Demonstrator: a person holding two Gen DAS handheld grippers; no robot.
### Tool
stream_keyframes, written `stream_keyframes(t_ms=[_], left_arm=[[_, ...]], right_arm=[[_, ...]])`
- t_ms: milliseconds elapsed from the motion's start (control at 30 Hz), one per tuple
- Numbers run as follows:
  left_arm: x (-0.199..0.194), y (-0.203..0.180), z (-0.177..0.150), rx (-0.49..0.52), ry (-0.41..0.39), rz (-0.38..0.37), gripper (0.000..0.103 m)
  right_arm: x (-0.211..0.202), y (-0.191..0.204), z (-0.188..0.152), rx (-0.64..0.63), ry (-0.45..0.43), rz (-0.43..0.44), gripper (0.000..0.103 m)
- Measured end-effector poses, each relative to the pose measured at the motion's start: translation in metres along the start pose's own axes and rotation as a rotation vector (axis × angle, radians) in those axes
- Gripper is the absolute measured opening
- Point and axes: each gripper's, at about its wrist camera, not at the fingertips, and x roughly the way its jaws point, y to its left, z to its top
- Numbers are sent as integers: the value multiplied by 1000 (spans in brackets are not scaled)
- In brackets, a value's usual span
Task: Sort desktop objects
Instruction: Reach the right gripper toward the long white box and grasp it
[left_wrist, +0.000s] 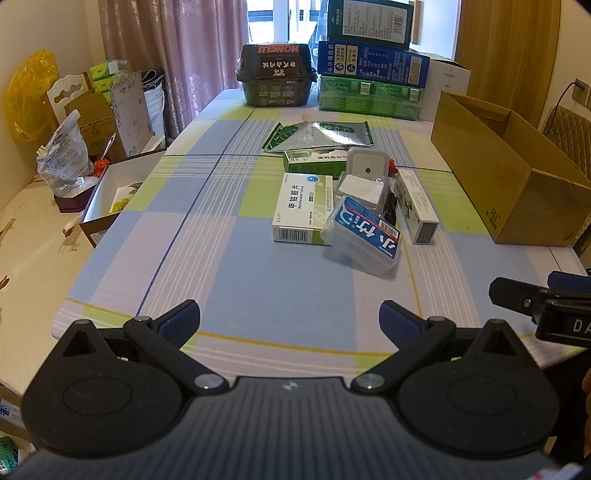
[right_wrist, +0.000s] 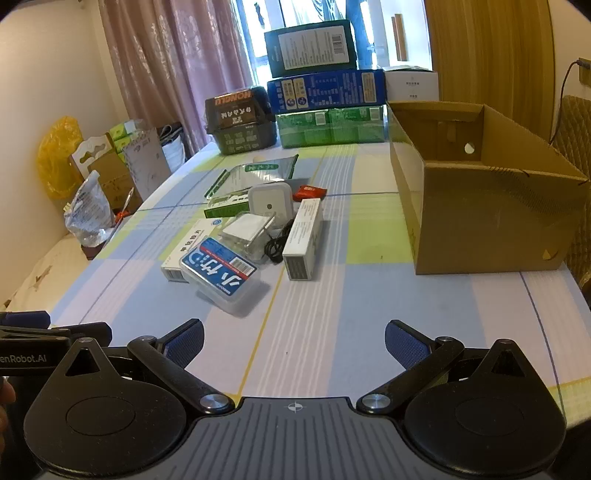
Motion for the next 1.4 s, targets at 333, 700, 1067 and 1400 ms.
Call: stream_keyframes(t_ms=[333,700,1067,1400], left_arm=[[0,1,0,3,5,-19,102],[18,-11,-3,127,-21,-66,102],[66,-47,23,413,-108,-95,102],[121,-68,30,536,-112,-185,97]], right_arm=[[2,-1,-2,8,8,-3,101],[11,-10,-5,15,-34,-2,101],[48,-28,13,13,16,6,101],[88,-33,28,-3,20,17,101]])
